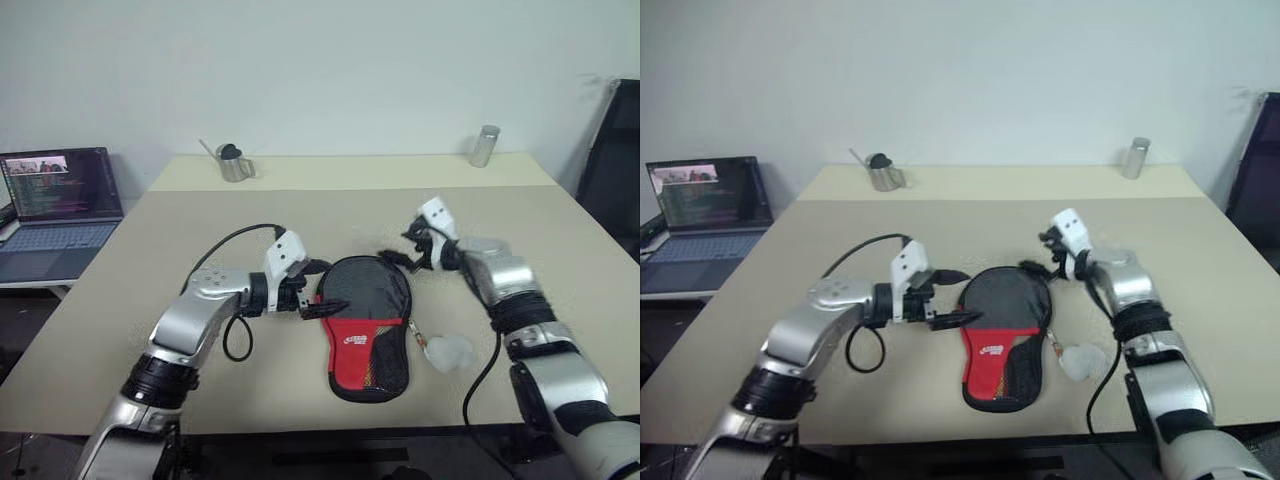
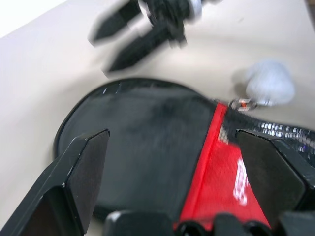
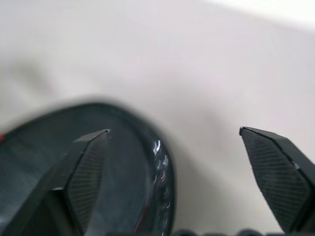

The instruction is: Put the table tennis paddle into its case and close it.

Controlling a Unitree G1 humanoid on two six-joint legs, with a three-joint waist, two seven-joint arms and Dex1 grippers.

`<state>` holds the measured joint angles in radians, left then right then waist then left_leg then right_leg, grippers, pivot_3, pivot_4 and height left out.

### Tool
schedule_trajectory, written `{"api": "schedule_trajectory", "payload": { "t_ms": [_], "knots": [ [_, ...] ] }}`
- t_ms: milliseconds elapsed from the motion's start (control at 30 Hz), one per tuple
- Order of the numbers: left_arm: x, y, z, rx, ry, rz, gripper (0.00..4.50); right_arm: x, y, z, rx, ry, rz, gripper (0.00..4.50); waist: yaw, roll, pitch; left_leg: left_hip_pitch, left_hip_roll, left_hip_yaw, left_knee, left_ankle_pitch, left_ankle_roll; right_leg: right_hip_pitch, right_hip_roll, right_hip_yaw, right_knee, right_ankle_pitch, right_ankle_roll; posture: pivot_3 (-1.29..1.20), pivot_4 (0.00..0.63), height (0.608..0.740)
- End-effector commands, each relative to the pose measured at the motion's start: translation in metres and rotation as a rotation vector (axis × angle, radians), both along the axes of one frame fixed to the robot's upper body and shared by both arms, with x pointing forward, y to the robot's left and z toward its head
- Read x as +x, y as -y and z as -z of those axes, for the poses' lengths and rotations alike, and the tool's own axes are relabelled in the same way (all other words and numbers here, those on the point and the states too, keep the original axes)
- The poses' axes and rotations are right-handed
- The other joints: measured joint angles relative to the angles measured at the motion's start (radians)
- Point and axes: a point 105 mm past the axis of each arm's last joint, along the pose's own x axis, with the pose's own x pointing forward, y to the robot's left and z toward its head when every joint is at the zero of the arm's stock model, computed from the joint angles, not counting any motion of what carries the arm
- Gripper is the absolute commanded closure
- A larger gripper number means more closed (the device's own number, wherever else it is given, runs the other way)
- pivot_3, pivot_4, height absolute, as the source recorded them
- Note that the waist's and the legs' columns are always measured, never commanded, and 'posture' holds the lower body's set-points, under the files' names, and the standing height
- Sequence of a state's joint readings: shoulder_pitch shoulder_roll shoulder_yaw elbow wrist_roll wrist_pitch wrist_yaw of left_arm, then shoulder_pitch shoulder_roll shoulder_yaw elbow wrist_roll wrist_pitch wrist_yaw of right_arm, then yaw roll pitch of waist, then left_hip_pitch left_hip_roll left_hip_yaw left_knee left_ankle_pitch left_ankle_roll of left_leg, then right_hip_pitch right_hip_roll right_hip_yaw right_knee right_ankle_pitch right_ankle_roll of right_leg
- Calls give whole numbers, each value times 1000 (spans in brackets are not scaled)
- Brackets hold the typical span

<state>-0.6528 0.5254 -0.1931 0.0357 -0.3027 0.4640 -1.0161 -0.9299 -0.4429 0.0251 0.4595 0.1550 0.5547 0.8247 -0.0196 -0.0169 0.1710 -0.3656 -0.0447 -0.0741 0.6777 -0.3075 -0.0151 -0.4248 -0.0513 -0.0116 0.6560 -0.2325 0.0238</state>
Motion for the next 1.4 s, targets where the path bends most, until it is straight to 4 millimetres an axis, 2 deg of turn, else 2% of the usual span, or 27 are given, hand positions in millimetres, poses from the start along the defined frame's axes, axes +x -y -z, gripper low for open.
{"api": "schedule_trajectory", "payload": {
  "t_ms": [33, 233, 400, 733, 867, 967, 1067, 1200, 1300, 1400],
  "knots": [
    [14, 20, -2, -10, 43, 18, 0, -35, 15, -11, -52, 33, -94, 32, 13, 0, 0, 0, 0, -1, 0, 0, 0, 1, 0, -1, -1, 0, 0, 0, 150, 740],
    [28, 51, 18, -14, -48, 46, 0, -97, 47, 28, -261, -90, -232, 32, 17, 0, 0, -1, -1, 1, 0, -3, 6, 3, 0, -1, -6, 0, 1, 0, 150, 740],
    [31, 59, 38, 17, -87, 62, 0, -123, 54, 42, -318, -150, -285, 32, -1, 0, 0, 1, 1, 2, 0, -4, 7, 3, 1, 0, -6, 0, 2, 0, 150, 740],
    [34, 53, 88, 116, -101, -1, 0, -149, 50, 58, -399, -224, -413, 32, 13, 0, 0, 1, 1, 1, 1, -3, 5, 5, 2, -1, -8, 1, 3, 0, 150, 740],
    [31, 54, 92, 117, -103, 13, 0, -153, 47, 72, -462, -245, -465, 32, 17, -1, 0, 3, 1, 1, 2, -3, 5, 7, 2, -1, -8, 2, 4, 0, 150, 740],
    [29, 55, 92, 115, -102, 18, 0, -139, 46, 81, -517, -210, -426, 32, 16, -1, 0, 3, 1, 1, 2, -3, 5, 7, 2, -1, -8, 2, 4, 0, 150, 740],
    [28, 55, 93, 120, -96, 22, 0, -143, 43, 90, -551, -237, -473, 32, 17, 0, 0, 4, 1, 1, 2, -2, 4, 8, 2, -1, -8, 2, 4, 0, 150, 740],
    [26, 57, 92, 113, -95, 28, 0, -136, 46, 99, -563, -255, -450, 32, 17, 0, 0, 4, 1, 1, 2, -2, 3, 8, 2, -1, -8, 2, 4, 0, 150, 740],
    [26, 57, 91, 112, -93, 25, 0, -139, 45, 100, -538, -275, -464, 565, 18, 0, 0, 4, 1, 0, 2, -2, 3, 8, 2, -1, -8, 2, 4, 0, 150, 740],
    [26, 57, 91, 111, -95, 21, 0, -159, 42, 96, -520, -300, -557, 1519, 20, 0, 0, 4, 1, 0, 2, -2, 3, 8, 2, -1, -8, 2, 4, 0, 150, 740]
  ]
}}
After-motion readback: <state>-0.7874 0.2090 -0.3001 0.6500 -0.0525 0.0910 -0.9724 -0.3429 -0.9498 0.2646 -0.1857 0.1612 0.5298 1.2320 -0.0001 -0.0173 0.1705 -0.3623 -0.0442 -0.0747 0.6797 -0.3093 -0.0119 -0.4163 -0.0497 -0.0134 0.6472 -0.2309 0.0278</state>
